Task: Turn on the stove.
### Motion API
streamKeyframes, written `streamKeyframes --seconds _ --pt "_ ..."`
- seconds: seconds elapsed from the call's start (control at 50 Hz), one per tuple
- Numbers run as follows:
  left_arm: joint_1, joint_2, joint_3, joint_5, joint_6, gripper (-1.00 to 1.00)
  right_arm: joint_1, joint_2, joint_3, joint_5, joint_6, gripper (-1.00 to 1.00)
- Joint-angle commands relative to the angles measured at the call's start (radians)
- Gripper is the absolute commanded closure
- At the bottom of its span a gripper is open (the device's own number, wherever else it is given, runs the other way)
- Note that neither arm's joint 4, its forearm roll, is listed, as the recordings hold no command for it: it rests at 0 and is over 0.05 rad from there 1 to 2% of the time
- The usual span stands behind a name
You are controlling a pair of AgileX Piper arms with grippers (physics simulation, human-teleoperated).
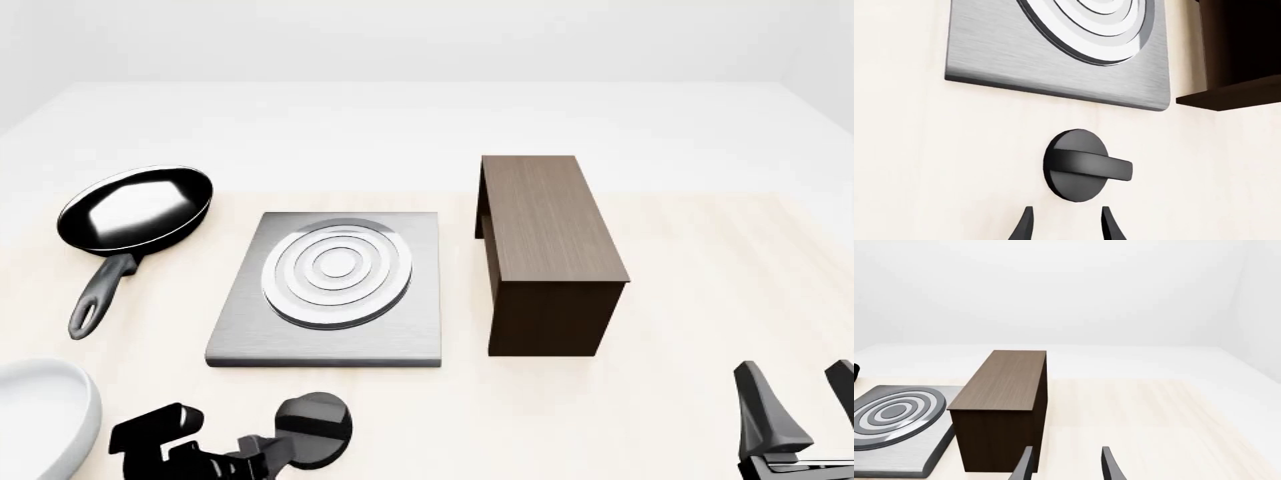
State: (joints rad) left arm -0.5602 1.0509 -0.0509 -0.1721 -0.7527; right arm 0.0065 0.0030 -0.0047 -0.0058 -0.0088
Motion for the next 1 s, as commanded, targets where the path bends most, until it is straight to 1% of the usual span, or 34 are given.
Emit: streamKeyframes --seconds 0.02,0.04,0.06,0.08,0.18,0.24,0.26,0.28,0.32,0.34,0.38,0.4,0.42,0.44,0.48,0.52,0.58,0.6,0.74,0.8,0.84,0.96,1.0 --pt "0.069 -0.124 -0.01 0.13 0.05 -1.0 0.0 0.0 0.0 0.0 0.0 -1.0" --pt "0.081 -0.149 -0.015 0.156 0.055 -1.0 0.0 0.0 0.0 0.0 0.0 -1.0" --pt "0.081 -0.152 -0.016 0.158 0.055 -1.0 0.0 0.0 0.0 0.0 0.0 -1.0" --pt "0.102 -0.167 -0.024 0.181 0.075 -1.0 0.0 0.0 0.0 0.0 0.0 -1.0" --pt "0.115 -0.199 -0.03 0.213 0.083 -1.0 0.0 0.0 0.0 0.0 0.0 -1.0" --pt "0.16 -0.243 -0.058 0.276 0.126 -1.0 0.0 0.0 0.0 0.0 0.0 -1.0" --pt "0.205 -0.261 -0.083 0.313 0.179 -1.0 0.0 0.0 0.0 0.0 0.0 -1.0" --pt "0.269 -0.283 -0.117 0.359 0.26 -1.0 0.0 0.0 0.0 0.0 0.0 -1.0" --pt "0.262 -0.288 -0.119 0.363 0.236 -1.0 0.0 0.0 0.0 0.0 0.0 -1.0" --pt "0.27 -0.304 -0.125 0.377 0.235 -1.0 0.0 0.0 0.0 0.0 0.0 -1.0" --pt "0.288 -0.312 -0.138 0.393 0.258 -1.0 0.0 0.0 0.0 0.0 0.0 -1.0" --pt "0.281 -0.329 -0.138 0.395 0.241 -1.0 0.0 0.0 0.0 0.0 0.0 -1.0" --pt "0.262 -0.347 -0.134 0.394 0.21 -1.0 0.0 0.0 0.0 0.0 0.0 -1.0" --pt "0.275 -0.336 -0.139 0.393 0.226 -1.0 0.0 0.0 0.0 -0.001 0.0 -1.0" --pt "0.286 -0.336 -0.144 0.391 0.224 -1.0 0.0 0.0 0.0 -0.001 0.0 -1.0" --pt "0.312 -0.347 -0.161 0.412 0.242 -1.0 0.0 0.0 0.0 -0.001 0.0 -1.0" --pt "0.331 -0.343 -0.181 0.423 0.25 -1.0 0.0 0.0 0.0 -0.001 0.0 -1.0" --pt "0.343 -0.341 -0.197 0.433 0.264 -1.0 0.0 0.0 0.0 -0.001 0.0 -1.0" --pt "0.394 -0.323 -0.234 0.438 0.293 -1.0 0.001 0.0 0.0 -0.001 -0.001 -1.0" --pt "0.459 -0.341 -0.293 0.48 0.318 -1.0 0.001 0.0 0.0 -0.001 0.0 -1.0" --pt "0.483 -0.329 -0.335 0.493 0.333 -1.0 0.001 0.0 0.0 -0.001 -0.001 -1.0" --pt "0.5 -0.307 -0.372 0.505 0.347 -1.0 0.001 0.0 0.0 -0.001 -0.001 -1.0" --pt "0.533 -0.313 -0.398 0.524 0.371 -1.0 0.001 0.0 0.0 -0.001 -0.001 -1.0"
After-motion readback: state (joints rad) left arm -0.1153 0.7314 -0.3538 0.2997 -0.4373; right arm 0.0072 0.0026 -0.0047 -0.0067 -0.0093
